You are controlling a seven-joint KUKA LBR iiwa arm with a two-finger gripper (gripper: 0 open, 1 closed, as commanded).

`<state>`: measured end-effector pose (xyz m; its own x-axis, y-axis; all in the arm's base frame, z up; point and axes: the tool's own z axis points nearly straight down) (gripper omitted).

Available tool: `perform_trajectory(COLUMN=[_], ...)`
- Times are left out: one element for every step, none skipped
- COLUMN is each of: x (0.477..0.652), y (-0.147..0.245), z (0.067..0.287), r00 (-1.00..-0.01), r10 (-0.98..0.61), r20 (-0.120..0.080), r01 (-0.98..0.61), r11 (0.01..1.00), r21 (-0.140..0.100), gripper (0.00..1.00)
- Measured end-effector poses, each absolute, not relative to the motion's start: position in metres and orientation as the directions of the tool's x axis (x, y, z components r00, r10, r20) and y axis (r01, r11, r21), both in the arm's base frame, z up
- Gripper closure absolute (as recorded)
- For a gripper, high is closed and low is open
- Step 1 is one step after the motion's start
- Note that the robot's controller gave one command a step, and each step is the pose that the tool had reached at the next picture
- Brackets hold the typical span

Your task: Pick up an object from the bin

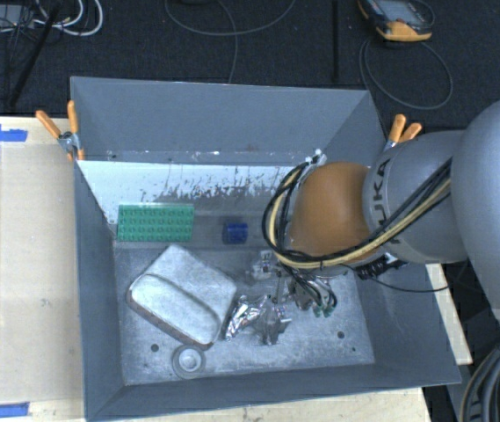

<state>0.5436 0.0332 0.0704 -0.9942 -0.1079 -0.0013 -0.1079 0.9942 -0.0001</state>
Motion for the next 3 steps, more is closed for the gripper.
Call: perform_trajectory(x=[0.524, 0.523, 0.533], y=[0.065, 0.064, 0.065], z=[0.072, 0.073, 0.216], r00=[-0.994, -0.994, -0.978], r10=[-0.108, -0.106, -0.206], r20=[-0.005, 0.002, -0.009], r01=[-0.108, -0.106, -0.206], r11=[0.994, 0.994, 0.978], r21=[0.0, 0.0, -0.001], gripper=[0.0, 1.0, 1.0])
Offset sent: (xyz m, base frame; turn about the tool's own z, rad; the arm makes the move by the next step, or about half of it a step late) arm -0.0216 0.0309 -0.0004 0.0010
